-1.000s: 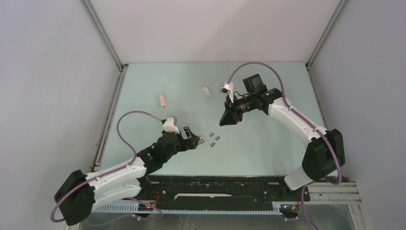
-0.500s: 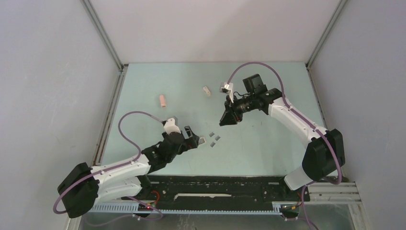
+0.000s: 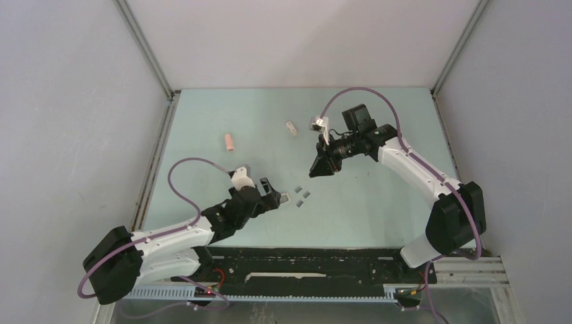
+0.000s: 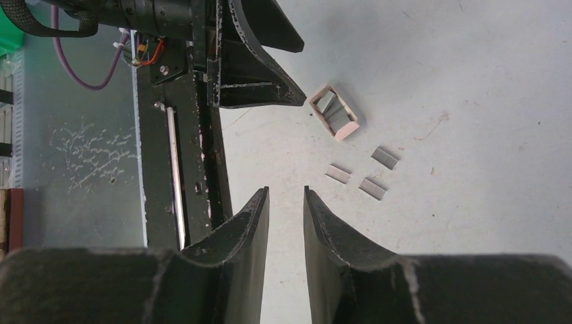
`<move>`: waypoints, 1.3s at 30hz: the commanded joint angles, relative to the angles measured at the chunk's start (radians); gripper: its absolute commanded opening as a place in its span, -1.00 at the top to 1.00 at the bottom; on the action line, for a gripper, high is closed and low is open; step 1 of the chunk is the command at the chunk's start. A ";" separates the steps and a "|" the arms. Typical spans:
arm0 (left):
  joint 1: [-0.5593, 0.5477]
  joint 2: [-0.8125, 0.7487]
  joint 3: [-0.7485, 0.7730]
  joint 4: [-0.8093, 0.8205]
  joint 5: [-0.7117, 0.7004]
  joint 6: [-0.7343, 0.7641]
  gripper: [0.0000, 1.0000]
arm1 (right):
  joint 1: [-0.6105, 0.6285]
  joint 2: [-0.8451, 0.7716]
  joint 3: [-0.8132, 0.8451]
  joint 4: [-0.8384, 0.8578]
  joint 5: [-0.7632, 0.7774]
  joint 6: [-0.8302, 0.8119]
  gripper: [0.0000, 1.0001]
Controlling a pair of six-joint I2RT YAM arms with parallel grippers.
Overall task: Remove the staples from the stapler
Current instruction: Adjust the staple in the staple box.
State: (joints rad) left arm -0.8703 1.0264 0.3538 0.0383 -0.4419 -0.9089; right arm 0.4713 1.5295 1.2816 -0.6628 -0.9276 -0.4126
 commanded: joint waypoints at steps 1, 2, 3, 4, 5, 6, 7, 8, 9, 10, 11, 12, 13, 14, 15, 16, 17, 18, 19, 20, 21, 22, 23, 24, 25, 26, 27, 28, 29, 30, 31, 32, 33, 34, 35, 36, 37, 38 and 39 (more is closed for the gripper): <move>-0.005 -0.010 0.067 0.008 -0.018 -0.007 -0.92 | 0.000 -0.015 0.003 -0.001 -0.026 -0.015 0.31; -0.004 -0.015 0.066 0.008 -0.020 -0.007 -0.92 | 0.000 -0.015 0.003 -0.002 -0.026 -0.015 0.31; -0.005 -0.019 0.065 0.007 -0.021 -0.008 -0.92 | 0.000 -0.015 0.004 -0.002 -0.027 -0.015 0.31; -0.005 -0.022 0.065 0.005 -0.021 -0.010 -0.92 | 0.000 -0.016 0.004 -0.003 -0.027 -0.015 0.31; -0.004 -0.022 0.065 0.003 -0.021 -0.012 -0.92 | 0.001 -0.017 0.003 -0.003 -0.026 -0.015 0.31; -0.005 -0.021 0.066 0.000 -0.020 -0.014 -0.92 | 0.000 -0.017 0.003 -0.001 -0.026 -0.015 0.31; -0.006 -0.019 0.068 -0.003 -0.021 -0.017 -0.92 | 0.001 -0.017 0.003 -0.001 -0.026 -0.015 0.31; -0.006 -0.018 0.069 -0.006 -0.021 -0.018 -0.92 | 0.001 -0.017 0.003 -0.001 -0.026 -0.015 0.31; -0.006 -0.016 0.070 -0.008 -0.021 -0.019 -0.92 | 0.001 -0.017 0.004 -0.002 -0.026 -0.015 0.31; -0.006 -0.013 0.071 -0.010 -0.021 -0.021 -0.92 | 0.001 -0.019 0.003 -0.002 -0.026 -0.015 0.31; -0.006 -0.013 0.071 -0.011 -0.022 -0.021 -0.92 | 0.001 -0.018 0.003 -0.002 -0.027 -0.015 0.31; -0.005 -0.011 0.071 -0.011 -0.022 -0.021 -0.92 | 0.001 -0.018 0.003 -0.001 -0.027 -0.015 0.31; -0.005 -0.010 0.072 -0.011 -0.022 -0.021 -0.92 | 0.002 -0.019 0.003 -0.002 -0.026 -0.015 0.32; -0.006 -0.008 0.073 -0.011 -0.022 -0.021 -0.92 | 0.001 -0.020 0.003 -0.001 -0.027 -0.015 0.31; -0.005 -0.007 0.074 -0.011 -0.023 -0.021 -0.92 | 0.001 -0.019 0.003 0.000 -0.028 -0.015 0.31; -0.005 -0.006 0.074 -0.011 -0.021 -0.019 -0.92 | 0.002 -0.020 0.003 -0.001 -0.027 -0.015 0.31; -0.006 -0.004 0.075 -0.011 -0.021 -0.019 -0.92 | 0.001 -0.020 0.003 -0.002 -0.027 -0.015 0.31; -0.006 -0.002 0.076 -0.011 -0.022 -0.019 -0.92 | 0.002 -0.019 0.002 -0.001 -0.026 -0.015 0.31; -0.006 -0.002 0.077 -0.011 -0.021 -0.019 -0.92 | 0.002 -0.020 0.002 -0.001 -0.028 -0.015 0.31; -0.005 -0.001 0.077 -0.011 -0.021 -0.019 -0.92 | 0.001 -0.019 0.003 -0.001 -0.027 -0.015 0.31; -0.005 -0.001 0.078 -0.010 -0.021 -0.020 -0.92 | 0.003 -0.018 0.004 -0.001 -0.027 -0.015 0.31; -0.005 -0.001 0.079 -0.011 -0.023 -0.023 -0.91 | 0.001 -0.019 0.004 -0.001 -0.027 -0.015 0.31; -0.004 0.000 0.079 -0.012 -0.024 -0.027 -0.92 | 0.001 -0.019 0.003 -0.001 -0.026 -0.015 0.31; -0.006 0.001 0.080 -0.017 -0.026 -0.032 -0.92 | 0.001 -0.017 0.004 -0.001 -0.027 -0.015 0.31; -0.006 0.003 0.083 -0.025 -0.030 -0.041 -0.92 | 0.002 -0.017 0.004 -0.001 -0.026 -0.015 0.31; -0.004 0.009 0.088 -0.031 -0.035 -0.055 -0.92 | 0.002 -0.015 0.004 0.000 -0.026 -0.015 0.31; -0.006 0.017 0.097 -0.057 -0.041 -0.066 -0.92 | 0.001 -0.015 0.003 -0.002 -0.027 -0.015 0.31; -0.006 0.029 0.107 -0.084 -0.047 -0.080 -0.92 | 0.002 -0.015 0.003 -0.003 -0.028 -0.015 0.31; -0.006 0.042 0.120 -0.107 -0.054 -0.093 -0.92 | 0.002 -0.014 0.003 -0.003 -0.027 -0.015 0.31; -0.006 0.059 0.135 -0.127 -0.060 -0.105 -0.92 | 0.001 -0.014 0.004 -0.003 -0.027 -0.015 0.31; -0.006 0.077 0.149 -0.151 -0.068 -0.118 -0.91 | 0.000 -0.013 0.003 -0.003 -0.029 -0.017 0.31; -0.007 0.096 0.164 -0.171 -0.076 -0.132 -0.91 | 0.001 -0.011 0.003 -0.003 -0.029 -0.017 0.31; -0.006 0.119 0.179 -0.185 -0.081 -0.141 -0.91 | 0.000 -0.010 0.003 -0.004 -0.032 -0.017 0.31; -0.006 0.141 0.193 -0.198 -0.087 -0.147 -0.89 | 0.001 -0.008 0.003 -0.003 -0.033 -0.017 0.31; -0.007 0.165 0.209 -0.212 -0.093 -0.155 -0.77 | 0.001 -0.006 0.003 -0.003 -0.035 -0.017 0.31; -0.007 0.191 0.225 -0.229 -0.099 -0.163 -0.68 | 0.002 -0.005 0.004 -0.004 -0.035 -0.017 0.31; -0.008 0.215 0.245 -0.243 -0.101 -0.165 -0.63 | 0.001 -0.004 0.004 -0.003 -0.038 -0.017 0.31; -0.007 0.240 0.261 -0.257 -0.102 -0.166 -0.61 | 0.002 -0.003 0.003 -0.004 -0.038 -0.016 0.31; -0.007 0.261 0.273 -0.260 -0.098 -0.163 -0.57 | 0.001 -0.001 0.004 -0.004 -0.039 -0.016 0.31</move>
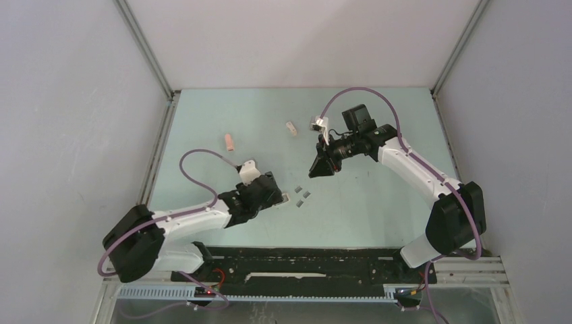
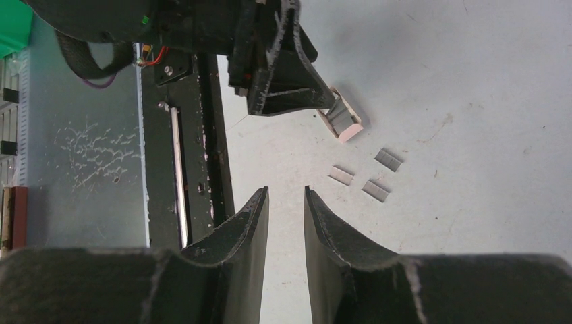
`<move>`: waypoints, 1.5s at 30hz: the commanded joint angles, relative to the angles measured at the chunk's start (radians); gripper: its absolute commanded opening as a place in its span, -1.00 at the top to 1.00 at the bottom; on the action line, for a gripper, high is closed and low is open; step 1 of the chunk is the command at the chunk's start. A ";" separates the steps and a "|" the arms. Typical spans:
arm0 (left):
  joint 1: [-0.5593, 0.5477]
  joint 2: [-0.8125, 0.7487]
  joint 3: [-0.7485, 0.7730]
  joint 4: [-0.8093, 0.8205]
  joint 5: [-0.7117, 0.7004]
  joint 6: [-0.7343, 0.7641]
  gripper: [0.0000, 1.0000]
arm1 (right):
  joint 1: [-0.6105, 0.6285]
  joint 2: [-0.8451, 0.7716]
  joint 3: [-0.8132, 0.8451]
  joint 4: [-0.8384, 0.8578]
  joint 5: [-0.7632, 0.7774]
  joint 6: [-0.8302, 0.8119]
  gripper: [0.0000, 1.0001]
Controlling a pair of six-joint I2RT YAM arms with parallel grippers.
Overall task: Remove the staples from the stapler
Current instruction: Adjust the staple in the staple box.
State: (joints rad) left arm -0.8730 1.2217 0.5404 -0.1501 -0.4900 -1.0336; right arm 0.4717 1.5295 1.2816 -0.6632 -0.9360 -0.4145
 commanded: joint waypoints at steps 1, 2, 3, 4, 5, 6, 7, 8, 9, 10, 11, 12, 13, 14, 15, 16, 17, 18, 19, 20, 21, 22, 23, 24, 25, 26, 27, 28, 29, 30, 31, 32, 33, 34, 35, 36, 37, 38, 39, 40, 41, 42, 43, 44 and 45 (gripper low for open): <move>-0.005 0.084 0.095 -0.071 -0.047 -0.037 -0.54 | 0.001 -0.002 0.004 -0.005 -0.031 -0.014 0.31; -0.005 0.101 0.102 -0.072 -0.046 -0.036 -0.50 | 0.001 -0.001 0.004 -0.005 -0.033 -0.015 0.31; -0.005 0.111 0.106 -0.071 -0.047 -0.035 -0.46 | 0.002 -0.001 0.003 -0.004 -0.034 -0.015 0.31; -0.004 0.118 0.109 -0.071 -0.052 -0.035 -0.44 | 0.001 -0.002 0.004 -0.004 -0.034 -0.015 0.31; -0.005 0.126 0.110 -0.070 -0.056 -0.035 -0.41 | 0.002 -0.001 0.003 -0.005 -0.035 -0.015 0.32; -0.004 0.134 0.112 -0.067 -0.062 -0.031 -0.36 | 0.001 -0.002 0.003 -0.005 -0.035 -0.015 0.31; -0.004 0.146 0.116 -0.066 -0.064 -0.026 -0.32 | 0.001 -0.001 0.003 -0.005 -0.035 -0.015 0.31; -0.003 0.157 0.122 -0.066 -0.062 -0.022 -0.32 | 0.002 0.000 0.003 -0.005 -0.034 -0.015 0.31; -0.003 0.168 0.129 -0.067 -0.060 -0.018 -0.29 | 0.001 0.001 0.004 -0.005 -0.034 -0.015 0.31; -0.003 0.177 0.134 -0.067 -0.057 -0.014 -0.26 | 0.001 -0.001 0.004 -0.006 -0.034 -0.015 0.31; -0.003 0.184 0.138 -0.067 -0.056 -0.012 -0.23 | 0.000 -0.001 0.003 -0.005 -0.035 -0.015 0.31; -0.004 0.191 0.142 -0.068 -0.055 -0.010 -0.22 | 0.000 -0.002 0.004 -0.005 -0.034 -0.015 0.32; -0.004 0.196 0.144 -0.068 -0.054 -0.008 -0.21 | -0.001 -0.002 0.003 -0.006 -0.034 -0.015 0.32; -0.003 0.200 0.145 -0.068 -0.053 -0.006 -0.20 | -0.001 -0.001 0.003 -0.006 -0.034 -0.015 0.31; -0.003 0.203 0.145 -0.068 -0.053 -0.006 -0.19 | 0.000 0.000 0.003 -0.005 -0.035 -0.015 0.32; -0.003 0.207 0.146 -0.066 -0.051 -0.003 -0.16 | -0.001 0.000 0.004 -0.006 -0.035 -0.015 0.31; -0.003 0.210 0.147 -0.065 -0.050 0.000 -0.14 | 0.000 0.000 0.003 -0.004 -0.035 -0.015 0.32; -0.004 0.214 0.149 -0.064 -0.046 0.002 -0.12 | 0.000 0.002 0.003 -0.005 -0.034 -0.015 0.32; -0.003 0.219 0.150 -0.065 -0.043 0.004 -0.11 | -0.001 0.001 0.003 -0.006 -0.034 -0.015 0.31; -0.003 0.223 0.151 -0.064 -0.040 0.005 -0.08 | -0.001 0.002 0.004 -0.006 -0.035 -0.016 0.31; -0.003 0.226 0.151 -0.064 -0.037 0.006 -0.05 | -0.001 0.001 0.003 -0.006 -0.035 -0.016 0.31; -0.004 0.229 0.151 -0.065 -0.035 0.007 -0.02 | -0.001 0.000 0.004 -0.006 -0.035 -0.017 0.31; -0.004 0.230 0.151 -0.065 -0.032 0.007 -0.01 | -0.001 0.001 0.003 -0.006 -0.035 -0.016 0.31; -0.003 0.231 0.150 -0.066 -0.032 0.007 0.00 | -0.001 0.000 0.003 -0.006 -0.035 -0.015 0.31; -0.003 0.230 0.149 -0.066 -0.030 0.007 0.01 | -0.001 0.001 0.004 -0.006 -0.034 -0.016 0.32; -0.004 0.229 0.146 -0.066 -0.030 0.007 0.02 | -0.001 0.002 0.003 -0.006 -0.035 -0.017 0.32; -0.003 0.227 0.144 -0.067 -0.030 0.008 0.02 | 0.000 0.001 0.003 -0.005 -0.035 -0.017 0.31; -0.003 0.227 0.143 -0.067 -0.032 0.007 0.03 | 0.000 0.000 0.003 -0.006 -0.035 -0.017 0.32; -0.004 0.227 0.144 -0.068 -0.032 0.008 0.04 | -0.001 0.000 0.003 -0.006 -0.035 -0.016 0.31; -0.003 0.225 0.144 -0.071 -0.033 0.009 0.10 | -0.001 0.000 0.003 -0.005 -0.034 -0.015 0.31; -0.003 0.223 0.145 -0.076 -0.034 0.010 0.13 | 0.000 -0.001 0.003 -0.005 -0.035 -0.015 0.31; -0.003 0.220 0.145 -0.079 -0.037 0.012 0.16 | -0.001 -0.002 0.003 -0.005 -0.035 -0.015 0.31; -0.004 0.217 0.145 -0.083 -0.040 0.013 0.18 | -0.001 -0.001 0.003 -0.005 -0.035 -0.015 0.31; -0.003 0.214 0.146 -0.087 -0.043 0.015 0.18 | -0.002 -0.002 0.003 -0.006 -0.035 -0.015 0.31; -0.003 0.210 0.147 -0.091 -0.046 0.016 0.19 | -0.001 -0.001 0.003 -0.006 -0.035 -0.015 0.31; -0.003 0.207 0.147 -0.096 -0.048 0.018 0.19 | -0.002 -0.001 0.003 -0.005 -0.036 -0.015 0.31; -0.003 0.204 0.148 -0.099 -0.050 0.019 0.19 | -0.001 -0.002 0.003 -0.006 -0.036 -0.015 0.31; -0.004 0.200 0.147 -0.101 -0.050 0.022 0.22 | 0.000 -0.002 0.003 -0.006 -0.035 -0.015 0.31; -0.003 0.195 0.147 -0.103 -0.050 0.026 0.25 | 0.000 -0.002 0.004 -0.006 -0.036 -0.015 0.31; -0.003 0.191 0.148 -0.104 -0.050 0.030 0.26 | -0.001 -0.003 0.003 -0.006 -0.036 -0.015 0.31; -0.003 0.188 0.149 -0.108 -0.050 0.034 0.26 | -0.001 -0.003 0.003 -0.006 -0.036 -0.015 0.31; -0.003 0.184 0.150 -0.110 -0.051 0.037 0.28 | -0.001 -0.003 0.003 -0.006 -0.036 -0.015 0.31; -0.003 0.180 0.151 -0.114 -0.053 0.040 0.29 | -0.001 -0.003 0.003 -0.006 -0.036 -0.014 0.31; -0.002 0.177 0.151 -0.117 -0.053 0.042 0.30 | -0.001 -0.004 0.003 -0.005 -0.036 -0.015 0.31; -0.002 0.173 0.151 -0.118 -0.053 0.044 0.31 | -0.001 -0.003 0.003 -0.006 -0.036 -0.015 0.31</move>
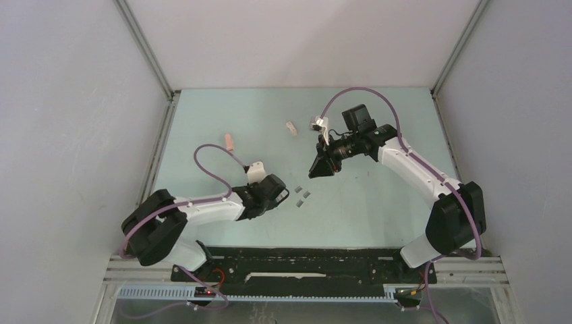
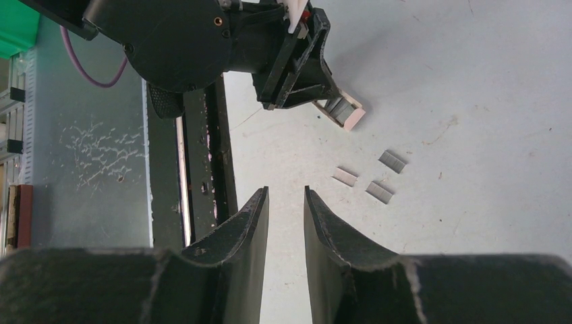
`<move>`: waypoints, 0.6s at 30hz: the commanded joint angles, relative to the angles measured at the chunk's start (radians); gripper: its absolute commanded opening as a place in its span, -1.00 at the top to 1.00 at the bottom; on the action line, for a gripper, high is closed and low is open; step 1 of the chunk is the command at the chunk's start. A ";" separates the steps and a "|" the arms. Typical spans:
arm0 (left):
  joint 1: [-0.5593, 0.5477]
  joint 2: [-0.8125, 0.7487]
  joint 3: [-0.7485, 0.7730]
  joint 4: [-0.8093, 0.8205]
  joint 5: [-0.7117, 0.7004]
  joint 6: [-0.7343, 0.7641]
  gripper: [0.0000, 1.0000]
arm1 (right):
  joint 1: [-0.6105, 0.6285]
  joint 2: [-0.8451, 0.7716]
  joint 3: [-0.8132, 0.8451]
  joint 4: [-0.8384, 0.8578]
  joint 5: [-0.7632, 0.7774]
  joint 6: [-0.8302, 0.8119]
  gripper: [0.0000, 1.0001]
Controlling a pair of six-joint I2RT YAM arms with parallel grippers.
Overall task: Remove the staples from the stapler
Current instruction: Adjust the staple in the staple box.
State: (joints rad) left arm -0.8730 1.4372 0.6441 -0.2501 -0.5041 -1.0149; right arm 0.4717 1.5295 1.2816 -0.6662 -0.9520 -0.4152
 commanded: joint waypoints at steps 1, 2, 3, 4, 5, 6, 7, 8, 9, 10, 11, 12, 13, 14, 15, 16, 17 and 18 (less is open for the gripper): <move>-0.002 -0.045 0.046 -0.020 -0.038 0.026 0.34 | -0.001 -0.003 0.004 -0.003 -0.021 -0.014 0.31; -0.001 -0.048 0.046 -0.021 -0.037 0.028 0.37 | 0.000 -0.002 0.003 -0.003 -0.019 -0.014 0.31; 0.000 -0.050 0.045 -0.022 -0.035 0.029 0.38 | 0.000 -0.002 0.003 -0.003 -0.020 -0.014 0.31; 0.002 -0.053 0.044 -0.021 -0.033 0.031 0.38 | -0.001 -0.002 0.003 -0.001 -0.020 -0.014 0.31; 0.004 -0.053 0.042 -0.021 -0.030 0.032 0.39 | 0.000 -0.001 0.002 -0.002 -0.020 -0.013 0.31; 0.008 -0.056 0.040 -0.022 -0.028 0.034 0.38 | -0.001 -0.002 0.004 -0.003 -0.020 -0.013 0.31; 0.010 -0.057 0.039 -0.021 -0.026 0.036 0.38 | -0.001 -0.001 0.004 -0.002 -0.020 -0.014 0.31; 0.012 -0.059 0.037 -0.023 -0.025 0.037 0.38 | 0.000 -0.001 0.004 -0.002 -0.020 -0.014 0.31; 0.015 -0.060 0.037 -0.023 -0.021 0.040 0.38 | 0.000 -0.002 0.004 -0.003 -0.020 -0.014 0.32; 0.017 -0.064 0.037 -0.023 -0.018 0.045 0.37 | 0.000 0.000 0.003 -0.002 -0.020 -0.014 0.31; 0.018 -0.068 0.037 -0.023 -0.016 0.054 0.34 | 0.000 0.000 0.003 -0.003 -0.020 -0.014 0.31; 0.019 -0.072 0.038 -0.023 -0.013 0.064 0.30 | 0.000 0.000 0.004 -0.001 -0.020 -0.014 0.31; 0.020 -0.080 0.038 -0.025 -0.012 0.073 0.26 | 0.000 0.001 0.004 -0.002 -0.020 -0.015 0.32; 0.021 -0.088 0.038 -0.026 -0.010 0.082 0.23 | -0.001 0.001 0.003 -0.002 -0.020 -0.016 0.32; 0.022 -0.098 0.037 -0.026 -0.010 0.092 0.19 | -0.001 0.003 0.002 -0.003 -0.019 -0.015 0.31; 0.024 -0.110 0.036 -0.026 -0.011 0.102 0.15 | 0.000 0.002 0.004 -0.004 -0.018 -0.015 0.31; 0.026 -0.122 0.035 -0.027 -0.013 0.113 0.11 | 0.000 0.003 0.004 -0.004 -0.019 -0.015 0.31; 0.028 -0.136 0.033 -0.030 -0.015 0.123 0.06 | 0.000 0.003 0.004 -0.003 -0.018 -0.016 0.31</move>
State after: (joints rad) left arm -0.8574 1.3685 0.6437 -0.2756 -0.4980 -0.9493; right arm 0.4717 1.5295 1.2816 -0.6662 -0.9524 -0.4156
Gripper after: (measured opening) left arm 0.434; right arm 0.343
